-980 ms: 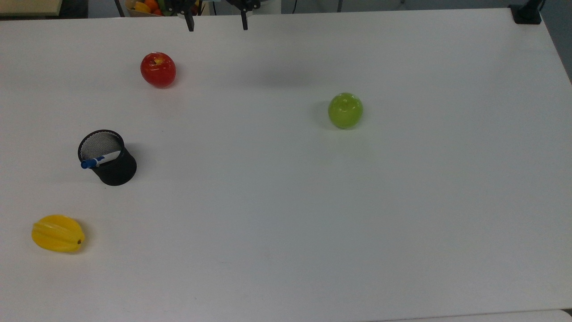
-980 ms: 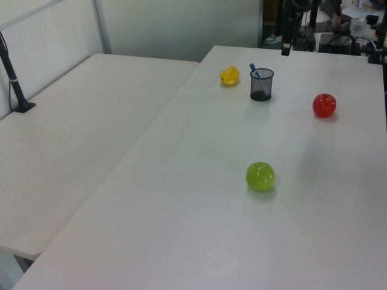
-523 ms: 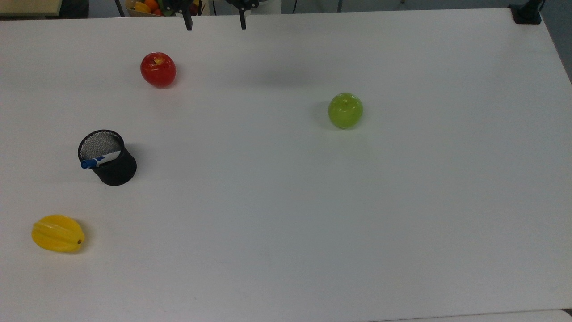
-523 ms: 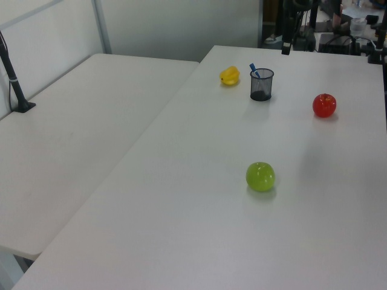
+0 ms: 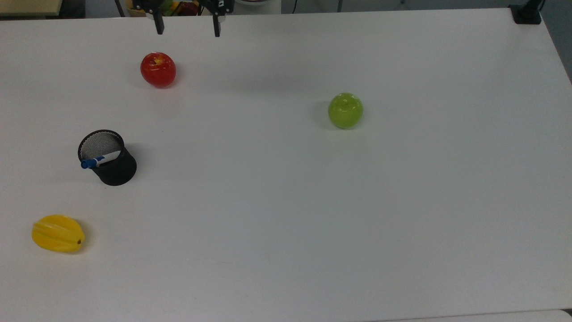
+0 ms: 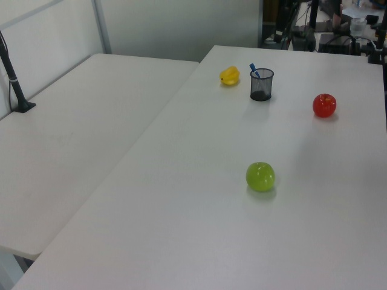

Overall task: Take marker pen
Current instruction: 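Move the open gripper over the black mesh pen cup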

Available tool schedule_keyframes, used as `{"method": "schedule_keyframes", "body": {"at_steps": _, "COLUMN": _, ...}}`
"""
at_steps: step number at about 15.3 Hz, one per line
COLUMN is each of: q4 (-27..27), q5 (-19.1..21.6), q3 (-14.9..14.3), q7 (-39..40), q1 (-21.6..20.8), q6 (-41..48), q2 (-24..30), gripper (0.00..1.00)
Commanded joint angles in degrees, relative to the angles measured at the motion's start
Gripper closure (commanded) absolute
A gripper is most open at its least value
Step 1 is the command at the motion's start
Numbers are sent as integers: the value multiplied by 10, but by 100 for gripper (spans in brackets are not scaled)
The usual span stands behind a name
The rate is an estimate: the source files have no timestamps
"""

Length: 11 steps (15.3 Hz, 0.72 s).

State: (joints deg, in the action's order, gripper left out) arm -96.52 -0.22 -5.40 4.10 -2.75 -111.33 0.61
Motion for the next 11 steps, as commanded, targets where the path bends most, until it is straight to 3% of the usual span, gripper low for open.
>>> {"method": "schedule_keyframes", "body": {"at_steps": 1, "q4": -7, "q5": -21, "q3": -36, "q7": 3, "q1": -2, "q6": -60, "q2": -6, "gripper": 0}}
{"method": "schedule_keyframes", "body": {"at_steps": 6, "q4": -7, "q5": -36, "q3": -78, "q7": 1, "q1": 2, "q6": -147, "q2": -50, "gripper": 0}}
{"method": "schedule_keyframes", "body": {"at_steps": 11, "q4": -9, "q5": -37, "q3": -110, "q7": -42, "q1": 7, "q6": -230, "q2": -103, "gripper": 11}}
